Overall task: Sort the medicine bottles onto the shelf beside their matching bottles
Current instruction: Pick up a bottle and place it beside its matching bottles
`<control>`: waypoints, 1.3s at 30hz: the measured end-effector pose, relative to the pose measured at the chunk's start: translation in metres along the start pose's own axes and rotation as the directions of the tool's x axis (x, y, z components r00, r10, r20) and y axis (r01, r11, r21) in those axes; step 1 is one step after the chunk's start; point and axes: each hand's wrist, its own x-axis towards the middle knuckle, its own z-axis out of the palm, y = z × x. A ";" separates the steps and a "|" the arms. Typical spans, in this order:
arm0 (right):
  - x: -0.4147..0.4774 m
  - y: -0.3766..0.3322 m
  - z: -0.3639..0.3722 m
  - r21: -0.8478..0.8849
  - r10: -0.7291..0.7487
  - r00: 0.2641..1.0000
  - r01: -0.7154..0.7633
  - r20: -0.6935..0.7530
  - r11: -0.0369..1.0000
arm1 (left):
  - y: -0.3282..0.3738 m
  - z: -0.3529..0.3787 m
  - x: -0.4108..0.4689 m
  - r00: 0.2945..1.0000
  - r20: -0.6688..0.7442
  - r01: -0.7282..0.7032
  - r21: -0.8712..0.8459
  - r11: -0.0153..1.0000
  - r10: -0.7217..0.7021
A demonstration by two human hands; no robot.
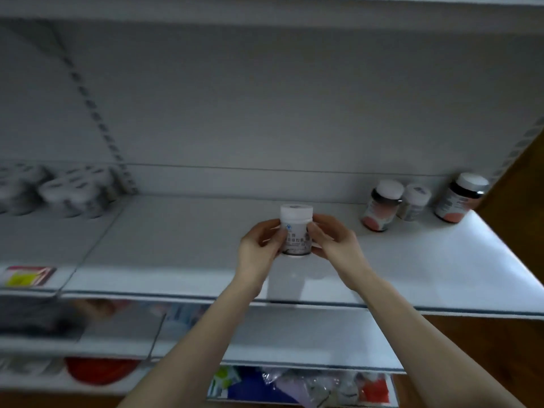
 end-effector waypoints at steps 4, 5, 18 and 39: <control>-0.009 -0.006 0.052 -0.020 0.018 0.989 -0.015 0.144 1.000 | 0.010 -0.053 -0.021 0.993 -0.112 -0.026 0.007 1.000 0.027; -0.011 -0.007 0.066 -0.025 0.013 0.984 -0.009 0.177 1.000 | 0.013 -0.067 -0.026 0.989 -0.141 -0.039 0.013 0.999 0.040; -0.065 -0.010 0.285 0.039 0.016 0.895 -0.037 0.445 0.999 | 0.052 -0.276 -0.094 0.902 -0.422 -0.096 0.019 0.995 0.096; -0.040 0.013 0.446 -0.027 0.026 0.887 -0.015 0.460 1.000 | 0.068 -0.444 -0.054 0.957 -0.287 -0.014 0.094 0.995 0.041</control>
